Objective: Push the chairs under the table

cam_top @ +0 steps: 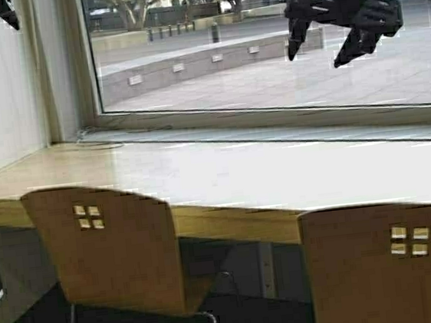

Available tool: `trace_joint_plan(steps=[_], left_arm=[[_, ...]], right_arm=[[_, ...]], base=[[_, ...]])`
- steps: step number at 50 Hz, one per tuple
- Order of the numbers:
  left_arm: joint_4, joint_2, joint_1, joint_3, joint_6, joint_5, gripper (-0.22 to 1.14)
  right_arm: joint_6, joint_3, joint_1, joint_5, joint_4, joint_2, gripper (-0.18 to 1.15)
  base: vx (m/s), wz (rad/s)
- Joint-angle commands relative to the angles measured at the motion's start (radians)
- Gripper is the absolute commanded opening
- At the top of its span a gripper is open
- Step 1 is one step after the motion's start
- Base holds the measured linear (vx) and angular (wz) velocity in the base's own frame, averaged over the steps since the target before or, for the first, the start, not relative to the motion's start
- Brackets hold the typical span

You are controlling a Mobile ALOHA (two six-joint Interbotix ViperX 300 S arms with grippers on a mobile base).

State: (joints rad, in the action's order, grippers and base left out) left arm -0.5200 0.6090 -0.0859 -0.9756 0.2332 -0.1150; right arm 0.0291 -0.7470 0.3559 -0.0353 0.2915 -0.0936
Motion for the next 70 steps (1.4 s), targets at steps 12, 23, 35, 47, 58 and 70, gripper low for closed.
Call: trace_joint_plan(steps=[12,23,35,47,58,70], left_arm=[[0.002,-0.006,-0.002,0.012,-0.011,0.014,0.89],[0.002,-0.020,-0.002,-0.006,-0.012,0.023,0.89],[0.002,-0.003,-0.002,-0.008,-0.017,0.025,0.89],[0.000,0.002,-0.002,0.005,-0.044,-0.008,0.89],[0.000,0.005,-0.002,0.008,-0.046,-0.021,0.89],[0.000,-0.006,-0.002,0.014,-0.051,-0.005,0.89]], right_arm=[[0.000,0.028,-0.002,-0.015,-0.002,0.002,1.00],[-0.005,0.075,-0.009,-0.017,-0.023,0.049,1.00],[0.000,0.083,-0.017,-0.026,-0.021,0.051,1.00],[-0.002,0.112,-0.018,-0.054,-0.023,0.057,1.00],[-0.002,0.127,-0.020,-0.072,-0.023,0.051,1.00],[-0.002,0.150,-0.018,-0.083,-0.023,0.041,1.00]], base=[[-0.31,0.15],[-0.34,-0.05],[-0.41,-0.07],[-0.36,0.01],[-0.34,0.03],[-0.34,0.00]])
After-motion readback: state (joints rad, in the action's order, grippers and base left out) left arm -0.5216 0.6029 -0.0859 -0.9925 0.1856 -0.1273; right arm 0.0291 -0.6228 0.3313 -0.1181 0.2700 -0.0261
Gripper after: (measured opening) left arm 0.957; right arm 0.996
